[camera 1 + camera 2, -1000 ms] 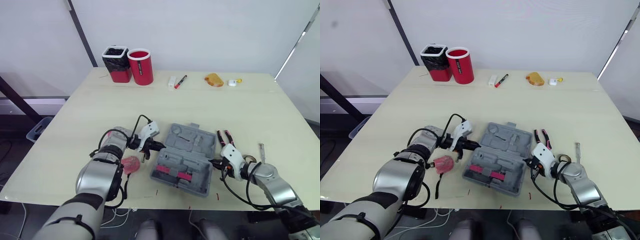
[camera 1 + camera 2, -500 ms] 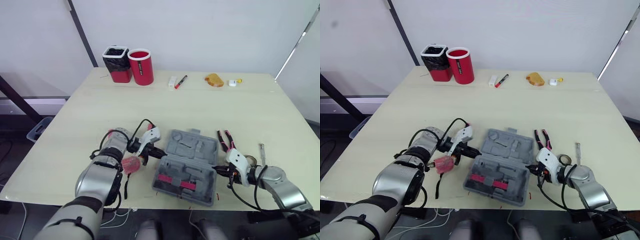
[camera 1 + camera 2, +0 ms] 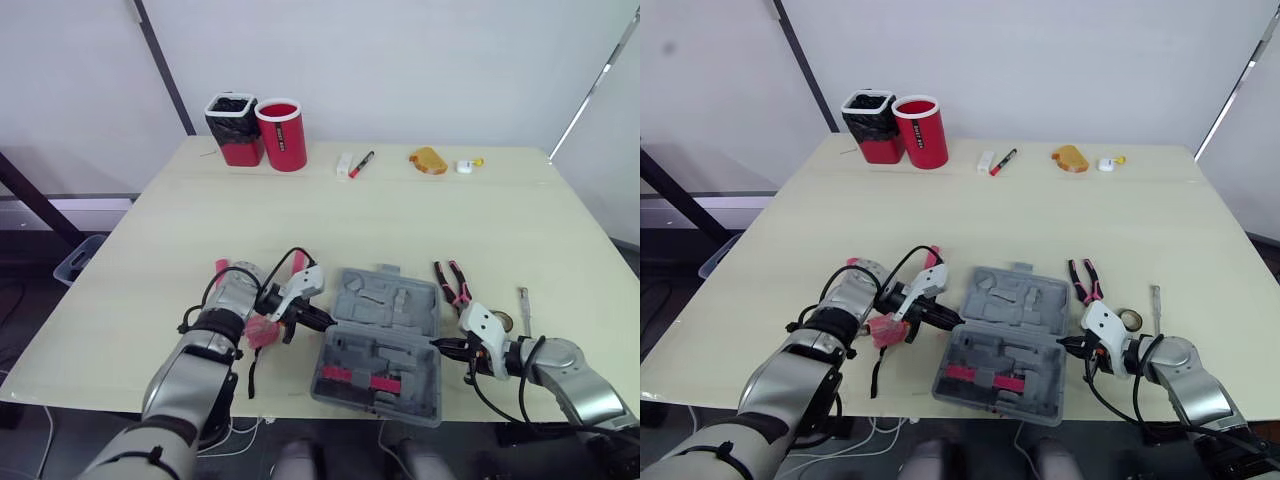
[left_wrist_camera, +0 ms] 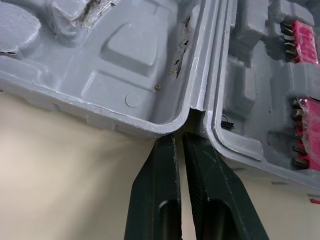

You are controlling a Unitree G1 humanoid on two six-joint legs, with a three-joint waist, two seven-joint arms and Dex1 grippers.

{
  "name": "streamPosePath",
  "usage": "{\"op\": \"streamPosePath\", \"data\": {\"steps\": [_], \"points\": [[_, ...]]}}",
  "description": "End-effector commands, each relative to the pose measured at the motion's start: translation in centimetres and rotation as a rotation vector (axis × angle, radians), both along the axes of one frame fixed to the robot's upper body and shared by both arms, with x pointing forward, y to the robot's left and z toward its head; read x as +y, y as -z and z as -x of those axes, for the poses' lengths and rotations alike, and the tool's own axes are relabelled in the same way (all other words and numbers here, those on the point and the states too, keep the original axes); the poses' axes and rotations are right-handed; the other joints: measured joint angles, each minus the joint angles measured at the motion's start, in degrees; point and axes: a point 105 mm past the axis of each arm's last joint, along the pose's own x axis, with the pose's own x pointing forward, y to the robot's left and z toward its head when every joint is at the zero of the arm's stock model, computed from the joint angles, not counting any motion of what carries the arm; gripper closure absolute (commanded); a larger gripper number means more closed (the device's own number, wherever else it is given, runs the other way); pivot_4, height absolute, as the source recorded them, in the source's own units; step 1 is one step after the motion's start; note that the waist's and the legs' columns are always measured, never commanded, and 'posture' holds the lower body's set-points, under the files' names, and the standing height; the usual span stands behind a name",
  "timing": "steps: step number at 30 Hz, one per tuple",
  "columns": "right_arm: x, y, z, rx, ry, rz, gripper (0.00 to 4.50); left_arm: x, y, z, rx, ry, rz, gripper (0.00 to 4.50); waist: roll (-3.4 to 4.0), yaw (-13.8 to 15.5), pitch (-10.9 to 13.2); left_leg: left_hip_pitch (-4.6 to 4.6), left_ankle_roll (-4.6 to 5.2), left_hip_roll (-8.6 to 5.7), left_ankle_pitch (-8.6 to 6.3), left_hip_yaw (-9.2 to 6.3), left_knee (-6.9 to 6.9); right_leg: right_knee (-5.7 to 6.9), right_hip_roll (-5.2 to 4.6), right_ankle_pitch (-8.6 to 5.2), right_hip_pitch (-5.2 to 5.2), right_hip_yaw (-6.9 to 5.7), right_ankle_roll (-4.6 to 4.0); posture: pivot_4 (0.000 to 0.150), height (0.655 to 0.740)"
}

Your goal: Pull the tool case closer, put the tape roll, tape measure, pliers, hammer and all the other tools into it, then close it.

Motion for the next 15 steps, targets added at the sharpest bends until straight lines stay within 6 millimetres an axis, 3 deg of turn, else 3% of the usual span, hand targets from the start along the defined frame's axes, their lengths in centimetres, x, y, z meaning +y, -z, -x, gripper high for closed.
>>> {"op": "streamPosePath", "data": {"steps": [1, 15], "points": [[0.4, -1.6, -0.1, -0.062, -0.029, -0.029, 4.50, -0.2, 0.0, 1.7, 0.032, 0.036, -0.004, 4.15, 0.00, 0.07, 0.00, -0.01, 0.00, 0.00, 0.00, -0.03, 0.00, 0.00, 0.00, 0.00, 0.00, -0.04, 0.00, 0.150, 0.7400], [1.2, -1.4, 0.3, -0.041, -0.067, -0.039, 4.50, 0.8, 0.8, 3.6, 0.005, -0.085, -0.028, 4.15, 0.01, 0.25, 0.00, 0.01, 0.01, 0.00, 0.00, -0.09, 0.12, 0.08, 0.00, -0.01, 0.05, -0.09, -0.01, 0.150, 0.7400]]}}
